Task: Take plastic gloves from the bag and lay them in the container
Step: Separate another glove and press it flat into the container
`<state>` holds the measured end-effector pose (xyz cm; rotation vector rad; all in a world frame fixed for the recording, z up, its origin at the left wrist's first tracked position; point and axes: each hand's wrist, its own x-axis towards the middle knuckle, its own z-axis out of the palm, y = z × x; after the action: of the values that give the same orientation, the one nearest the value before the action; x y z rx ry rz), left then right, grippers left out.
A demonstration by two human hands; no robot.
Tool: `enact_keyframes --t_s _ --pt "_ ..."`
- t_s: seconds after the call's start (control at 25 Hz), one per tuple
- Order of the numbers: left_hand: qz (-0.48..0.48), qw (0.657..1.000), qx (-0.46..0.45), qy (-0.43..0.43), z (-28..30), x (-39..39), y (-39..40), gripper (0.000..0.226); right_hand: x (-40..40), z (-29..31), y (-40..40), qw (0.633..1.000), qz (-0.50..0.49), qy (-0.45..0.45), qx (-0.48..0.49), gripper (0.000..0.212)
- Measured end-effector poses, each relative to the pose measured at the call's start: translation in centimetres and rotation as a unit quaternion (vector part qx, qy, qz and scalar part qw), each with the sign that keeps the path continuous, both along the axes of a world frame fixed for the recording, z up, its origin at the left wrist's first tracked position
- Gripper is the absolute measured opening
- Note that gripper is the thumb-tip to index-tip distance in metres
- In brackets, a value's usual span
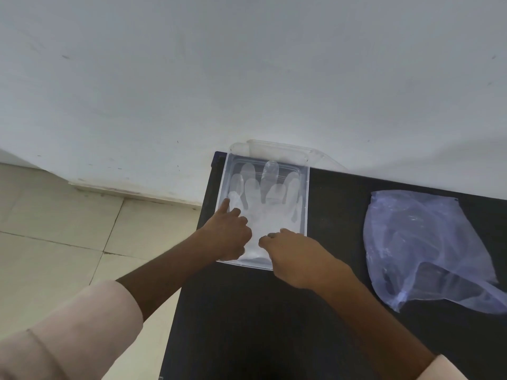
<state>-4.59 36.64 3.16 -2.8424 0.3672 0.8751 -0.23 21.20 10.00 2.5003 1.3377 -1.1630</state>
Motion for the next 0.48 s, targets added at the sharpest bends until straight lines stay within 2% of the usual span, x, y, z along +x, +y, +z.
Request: enact_keyframes --t_s 0.2,0.48 --pt "-0.011 1.0 0.023 -0.003 -0.4 -0.4 0.3 0.043 -0.3 -1.4 -0.4 1.0 -0.019 0.013 -0.004 0.044" --pt "-0.014 0.995 0.092 -0.027 -1.4 -0.8 0.5 0.074 -0.7 -3.2 -0.6 0.999 -0.036 0.035 0.018 0.04"
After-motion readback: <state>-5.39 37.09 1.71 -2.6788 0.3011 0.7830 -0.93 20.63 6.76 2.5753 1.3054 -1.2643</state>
